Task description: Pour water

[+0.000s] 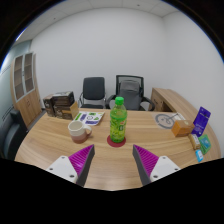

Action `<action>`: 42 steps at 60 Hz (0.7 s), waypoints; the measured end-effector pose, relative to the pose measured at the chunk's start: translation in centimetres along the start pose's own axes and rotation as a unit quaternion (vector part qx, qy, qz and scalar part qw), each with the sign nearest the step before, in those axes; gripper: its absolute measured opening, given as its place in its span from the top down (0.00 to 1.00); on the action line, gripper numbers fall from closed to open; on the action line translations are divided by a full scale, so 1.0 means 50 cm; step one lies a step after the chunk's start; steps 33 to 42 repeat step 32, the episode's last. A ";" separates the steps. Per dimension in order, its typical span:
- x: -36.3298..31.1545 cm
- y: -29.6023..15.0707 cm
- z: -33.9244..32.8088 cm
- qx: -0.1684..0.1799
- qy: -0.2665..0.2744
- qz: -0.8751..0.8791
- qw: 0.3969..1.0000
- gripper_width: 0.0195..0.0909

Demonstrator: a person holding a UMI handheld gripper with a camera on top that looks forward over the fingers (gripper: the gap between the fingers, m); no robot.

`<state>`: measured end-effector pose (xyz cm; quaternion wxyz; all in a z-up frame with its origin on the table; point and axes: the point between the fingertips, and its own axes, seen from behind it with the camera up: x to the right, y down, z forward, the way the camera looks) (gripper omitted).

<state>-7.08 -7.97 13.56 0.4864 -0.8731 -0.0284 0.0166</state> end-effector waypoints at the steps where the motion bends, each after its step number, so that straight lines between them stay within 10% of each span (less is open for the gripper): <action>1: -0.001 -0.004 -0.014 0.002 0.004 0.001 1.000 0.18; 42: -0.030 -0.134 -0.178 0.058 0.045 0.028 0.997 0.17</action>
